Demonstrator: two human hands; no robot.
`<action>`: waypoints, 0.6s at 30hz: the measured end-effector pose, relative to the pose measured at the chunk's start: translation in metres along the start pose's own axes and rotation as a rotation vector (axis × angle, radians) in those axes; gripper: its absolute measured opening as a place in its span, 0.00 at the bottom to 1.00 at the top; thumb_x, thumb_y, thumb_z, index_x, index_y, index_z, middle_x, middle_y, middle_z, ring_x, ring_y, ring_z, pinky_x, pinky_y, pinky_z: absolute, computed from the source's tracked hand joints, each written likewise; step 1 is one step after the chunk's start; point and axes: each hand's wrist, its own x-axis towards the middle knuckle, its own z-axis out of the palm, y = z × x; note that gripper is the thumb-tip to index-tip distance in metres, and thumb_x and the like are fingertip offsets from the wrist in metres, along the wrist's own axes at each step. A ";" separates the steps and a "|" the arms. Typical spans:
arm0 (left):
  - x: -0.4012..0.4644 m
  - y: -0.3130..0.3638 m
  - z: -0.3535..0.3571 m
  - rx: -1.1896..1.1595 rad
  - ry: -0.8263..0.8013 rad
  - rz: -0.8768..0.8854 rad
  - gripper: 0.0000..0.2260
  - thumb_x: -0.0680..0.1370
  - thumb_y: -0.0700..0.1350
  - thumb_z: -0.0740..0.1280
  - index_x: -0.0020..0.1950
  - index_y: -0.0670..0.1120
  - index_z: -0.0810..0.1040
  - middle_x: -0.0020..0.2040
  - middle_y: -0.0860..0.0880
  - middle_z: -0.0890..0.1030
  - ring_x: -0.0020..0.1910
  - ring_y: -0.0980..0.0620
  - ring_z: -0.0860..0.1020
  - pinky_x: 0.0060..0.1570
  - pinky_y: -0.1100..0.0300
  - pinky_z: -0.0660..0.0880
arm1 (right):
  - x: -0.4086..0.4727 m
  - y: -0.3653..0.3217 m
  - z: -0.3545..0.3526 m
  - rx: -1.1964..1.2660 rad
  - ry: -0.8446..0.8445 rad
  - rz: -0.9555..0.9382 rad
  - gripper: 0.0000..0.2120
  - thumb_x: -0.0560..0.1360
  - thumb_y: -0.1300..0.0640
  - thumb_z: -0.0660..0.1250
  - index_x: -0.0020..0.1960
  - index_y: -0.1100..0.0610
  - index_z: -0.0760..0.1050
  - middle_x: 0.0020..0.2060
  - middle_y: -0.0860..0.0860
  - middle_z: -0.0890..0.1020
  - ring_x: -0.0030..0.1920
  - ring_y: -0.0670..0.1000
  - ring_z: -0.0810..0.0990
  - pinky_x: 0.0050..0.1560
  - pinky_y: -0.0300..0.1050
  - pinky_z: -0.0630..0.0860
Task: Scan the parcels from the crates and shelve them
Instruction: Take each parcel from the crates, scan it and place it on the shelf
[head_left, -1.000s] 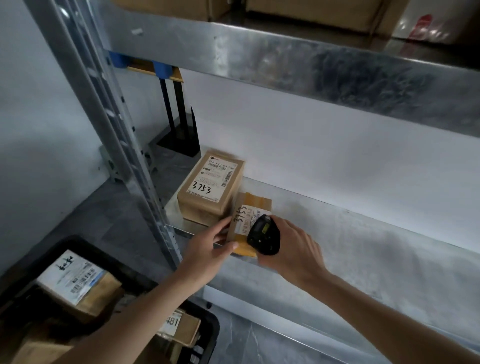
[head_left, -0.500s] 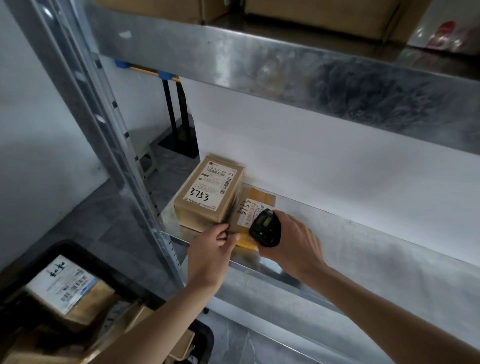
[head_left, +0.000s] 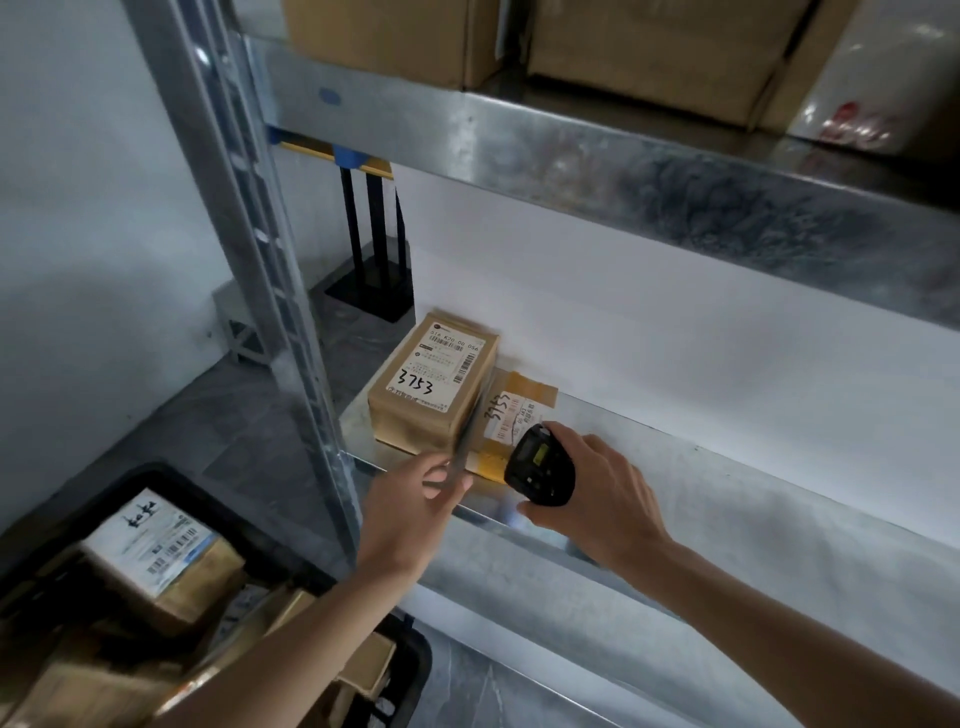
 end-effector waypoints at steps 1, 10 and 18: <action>-0.006 -0.001 -0.008 0.002 -0.001 -0.003 0.18 0.76 0.52 0.74 0.63 0.48 0.82 0.55 0.53 0.85 0.52 0.59 0.83 0.55 0.55 0.81 | -0.005 -0.006 -0.002 -0.015 -0.006 -0.022 0.43 0.65 0.37 0.79 0.74 0.40 0.64 0.57 0.45 0.80 0.53 0.49 0.79 0.53 0.44 0.80; -0.066 -0.037 -0.120 0.073 0.072 -0.038 0.16 0.78 0.54 0.71 0.62 0.48 0.83 0.51 0.55 0.86 0.48 0.61 0.83 0.54 0.55 0.81 | -0.053 -0.120 0.021 -0.040 -0.166 -0.260 0.41 0.70 0.39 0.72 0.77 0.44 0.59 0.59 0.47 0.79 0.57 0.50 0.78 0.55 0.43 0.76; -0.146 -0.111 -0.251 0.212 0.230 -0.239 0.15 0.78 0.56 0.70 0.60 0.51 0.83 0.49 0.56 0.86 0.47 0.63 0.82 0.52 0.56 0.81 | -0.086 -0.244 0.089 -0.128 -0.418 -0.437 0.47 0.70 0.26 0.67 0.79 0.42 0.48 0.67 0.50 0.75 0.62 0.54 0.79 0.61 0.52 0.77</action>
